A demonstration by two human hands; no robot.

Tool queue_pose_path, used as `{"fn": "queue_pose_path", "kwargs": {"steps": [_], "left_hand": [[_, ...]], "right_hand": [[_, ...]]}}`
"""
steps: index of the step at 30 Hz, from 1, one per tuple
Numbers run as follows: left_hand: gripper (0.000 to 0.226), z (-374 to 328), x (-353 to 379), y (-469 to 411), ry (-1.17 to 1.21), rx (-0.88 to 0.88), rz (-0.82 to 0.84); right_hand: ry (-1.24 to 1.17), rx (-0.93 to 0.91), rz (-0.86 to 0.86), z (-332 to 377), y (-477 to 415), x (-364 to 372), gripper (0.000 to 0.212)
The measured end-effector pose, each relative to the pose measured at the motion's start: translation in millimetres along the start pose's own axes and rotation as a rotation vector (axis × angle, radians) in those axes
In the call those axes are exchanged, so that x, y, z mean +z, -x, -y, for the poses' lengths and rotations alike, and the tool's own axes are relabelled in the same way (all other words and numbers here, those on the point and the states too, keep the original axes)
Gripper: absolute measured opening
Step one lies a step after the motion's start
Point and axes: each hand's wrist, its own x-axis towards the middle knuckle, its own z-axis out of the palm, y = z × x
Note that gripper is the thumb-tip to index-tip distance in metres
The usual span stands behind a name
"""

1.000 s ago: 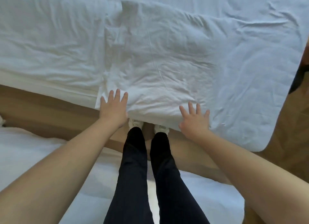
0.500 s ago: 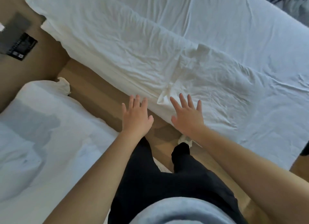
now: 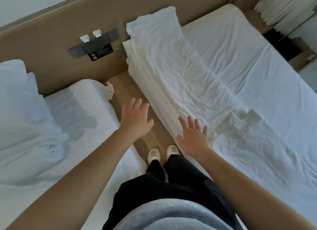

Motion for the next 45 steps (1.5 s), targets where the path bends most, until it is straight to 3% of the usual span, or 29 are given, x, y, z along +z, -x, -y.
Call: {"fn": "queue_pose_path", "kwargs": {"steps": [7,17,25,30,33,41,45], "left_hand": [[0.06,27.2,-22.1,-48.9,0.131,-0.093,0.038],[0.057,69.4,-107.8,-202.7,0.212,-0.13,0.032],[0.053,122.3,-133.1,-357.4,0.566,-0.197,0.064],[0.066,157.5,-130.3,-488.7,0.824,-0.441,0.277],[0.068,172.2,-119.0,-566.1,0.877,-0.529,0.314],[0.07,201.8,-27.2,-716.7,1.139,-0.901,0.243],[0.073,218.3,10.4,-755.9,1.271,-1.027,0.123]], "right_hand": [[-0.005,-0.047,-0.016,25.4,-79.7,-50.0,0.069],[0.033,-0.122,-0.017,61.6,-232.2,-159.0,0.068],[0.003,-0.027,-0.045,102.0,-369.7,-219.2,0.067],[-0.021,0.101,0.015,115.1,-476.8,-215.7,0.068],[-0.091,0.167,0.032,120.3,-538.5,-205.4,0.068],[-0.31,0.281,0.162,116.9,-701.5,-126.0,0.074],[-0.412,0.293,0.258,105.5,-757.9,-81.9,0.086]]}}
